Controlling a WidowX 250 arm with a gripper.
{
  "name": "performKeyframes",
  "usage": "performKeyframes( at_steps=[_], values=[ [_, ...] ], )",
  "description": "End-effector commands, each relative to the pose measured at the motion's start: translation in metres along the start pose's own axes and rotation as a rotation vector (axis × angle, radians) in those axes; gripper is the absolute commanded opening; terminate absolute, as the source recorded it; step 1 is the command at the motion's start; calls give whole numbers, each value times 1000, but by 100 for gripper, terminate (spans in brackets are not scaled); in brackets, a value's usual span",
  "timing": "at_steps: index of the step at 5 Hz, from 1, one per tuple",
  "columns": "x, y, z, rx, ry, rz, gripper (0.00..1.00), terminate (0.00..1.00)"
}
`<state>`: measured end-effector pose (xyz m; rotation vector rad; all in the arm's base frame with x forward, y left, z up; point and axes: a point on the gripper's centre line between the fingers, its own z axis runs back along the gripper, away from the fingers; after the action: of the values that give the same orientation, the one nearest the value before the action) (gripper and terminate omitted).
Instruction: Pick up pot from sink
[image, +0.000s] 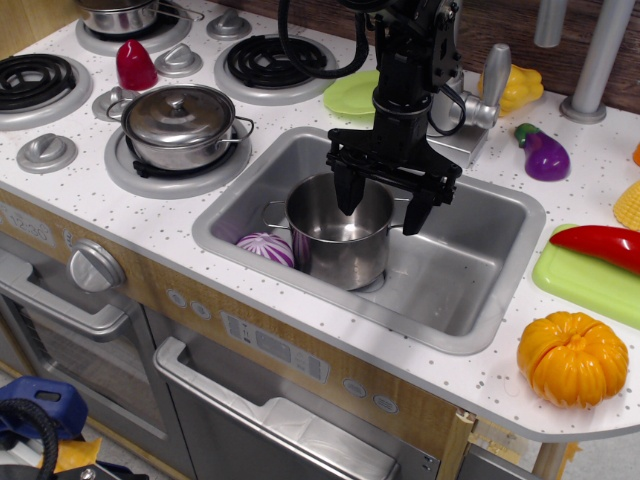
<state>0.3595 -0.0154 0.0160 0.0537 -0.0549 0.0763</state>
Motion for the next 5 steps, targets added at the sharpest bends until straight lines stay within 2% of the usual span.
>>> performKeyframes(
  at_steps=[1,2,4,5],
  values=[
    [0,0,0,0,0,0,100,0],
    [9,5,-19,-18,-38,-18,100,0],
    [11,7,-57,-43,-108,-14,100,0],
    [12,4,-57,-36,-109,-5,0,0]
  ],
)
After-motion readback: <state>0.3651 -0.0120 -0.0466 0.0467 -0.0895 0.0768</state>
